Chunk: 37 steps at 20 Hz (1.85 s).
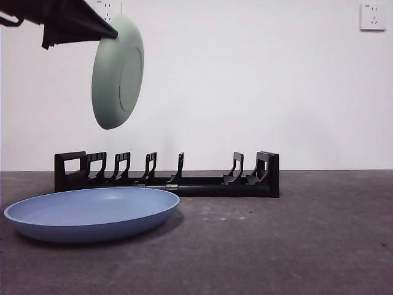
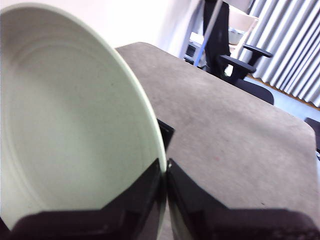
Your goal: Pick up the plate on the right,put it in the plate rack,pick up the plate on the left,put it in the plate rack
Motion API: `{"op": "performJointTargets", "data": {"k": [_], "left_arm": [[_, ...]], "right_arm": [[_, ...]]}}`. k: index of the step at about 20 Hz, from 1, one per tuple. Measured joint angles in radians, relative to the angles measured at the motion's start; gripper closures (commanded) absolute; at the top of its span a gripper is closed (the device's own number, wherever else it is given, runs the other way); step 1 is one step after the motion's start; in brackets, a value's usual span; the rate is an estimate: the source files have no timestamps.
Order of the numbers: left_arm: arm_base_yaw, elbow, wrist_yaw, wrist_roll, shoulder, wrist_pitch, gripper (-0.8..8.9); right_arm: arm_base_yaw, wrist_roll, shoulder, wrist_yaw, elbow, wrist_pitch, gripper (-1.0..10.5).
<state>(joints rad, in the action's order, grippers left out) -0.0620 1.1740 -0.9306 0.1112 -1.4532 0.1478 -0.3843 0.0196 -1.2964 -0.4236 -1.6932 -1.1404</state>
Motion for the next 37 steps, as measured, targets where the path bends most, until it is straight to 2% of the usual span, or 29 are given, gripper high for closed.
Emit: {"op": "performJointTargets", "data": {"k": [5,14,27,34,37], "left_arm": [[0.034,0.0,0.0,0.0,-0.048,-0.046,8.21],[0.034,0.0,0.007,0.003,-0.151,-0.06,8.21],[0.033,0.0,0.112,0.065,-0.222,-0.046,8.21],[-0.01,0.0,0.238,0.156,-0.222,0.01,8.16],[-0.032,0.0,0.261,0.182,-0.222,0.016,8.12]], "right_arm": [[-0.002,0.003,0.0,0.009,0.0,-0.021,7.2],[-0.002,0.004,-0.007,0.009,0.0,-0.019,7.2],[-0.002,0.007,-0.024,0.009,0.0,-0.018,7.2],[-0.002,0.007,-0.048,0.009,0.0,-0.017,7.2],[-0.002,0.007,-0.051,0.009,0.0,-0.017,7.2]]}}
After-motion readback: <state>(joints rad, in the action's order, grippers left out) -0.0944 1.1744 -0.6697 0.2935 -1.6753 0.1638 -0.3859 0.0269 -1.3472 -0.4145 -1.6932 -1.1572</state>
